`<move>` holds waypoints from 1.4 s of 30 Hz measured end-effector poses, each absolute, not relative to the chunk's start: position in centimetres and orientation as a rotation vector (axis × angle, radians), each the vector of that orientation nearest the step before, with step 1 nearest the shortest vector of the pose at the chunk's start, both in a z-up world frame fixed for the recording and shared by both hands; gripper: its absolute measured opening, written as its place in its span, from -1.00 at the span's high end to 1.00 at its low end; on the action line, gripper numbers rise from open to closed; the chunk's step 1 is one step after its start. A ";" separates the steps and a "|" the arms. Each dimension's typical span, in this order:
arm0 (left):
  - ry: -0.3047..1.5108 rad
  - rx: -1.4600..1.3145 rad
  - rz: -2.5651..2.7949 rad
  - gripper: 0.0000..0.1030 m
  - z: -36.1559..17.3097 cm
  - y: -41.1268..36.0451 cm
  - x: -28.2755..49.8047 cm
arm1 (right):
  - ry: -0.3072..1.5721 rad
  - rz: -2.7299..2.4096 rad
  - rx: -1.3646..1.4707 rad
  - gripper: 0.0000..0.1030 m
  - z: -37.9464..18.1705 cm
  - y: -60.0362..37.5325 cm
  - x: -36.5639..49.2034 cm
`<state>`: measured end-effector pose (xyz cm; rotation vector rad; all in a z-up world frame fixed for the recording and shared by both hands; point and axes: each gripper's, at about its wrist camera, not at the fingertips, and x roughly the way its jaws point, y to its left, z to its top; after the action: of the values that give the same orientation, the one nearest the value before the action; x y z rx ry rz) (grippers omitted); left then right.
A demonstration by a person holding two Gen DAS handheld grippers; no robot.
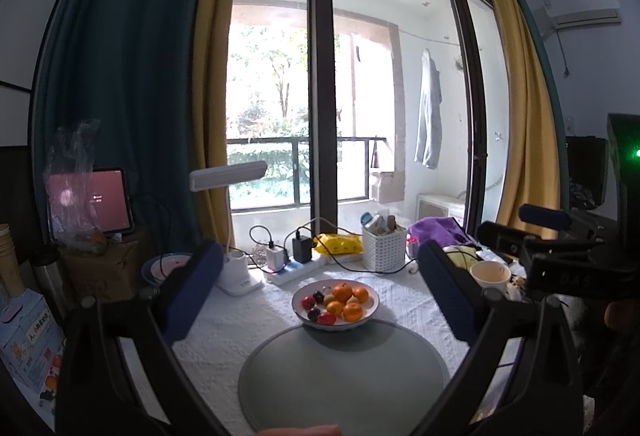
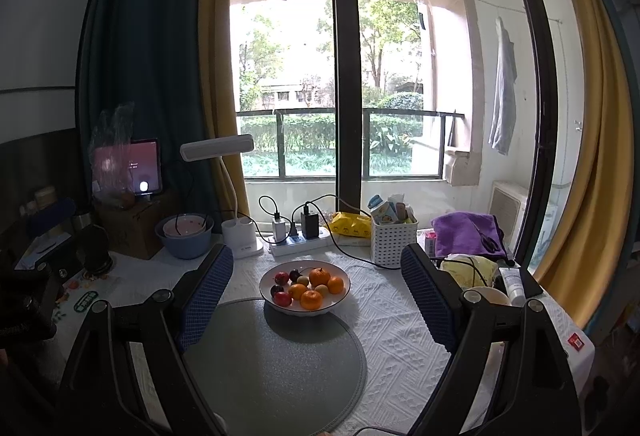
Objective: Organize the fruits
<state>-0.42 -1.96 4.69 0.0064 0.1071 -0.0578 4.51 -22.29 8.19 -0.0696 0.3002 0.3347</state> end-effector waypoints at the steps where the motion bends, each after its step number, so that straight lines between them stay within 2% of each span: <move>1: 0.108 0.006 -0.058 -0.91 4.7 -2.0 -0.4 | 0.301 0.335 -0.070 -0.71 8.2 -22.3 4.5; 42: 0.113 0.001 -0.062 -0.92 4.8 -1.8 -0.4 | 0.305 0.346 -0.079 -0.71 8.2 -22.3 4.3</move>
<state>-0.38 -1.78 4.79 0.0014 0.1127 -0.0624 4.34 -22.26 8.18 -0.0793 0.3046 0.3461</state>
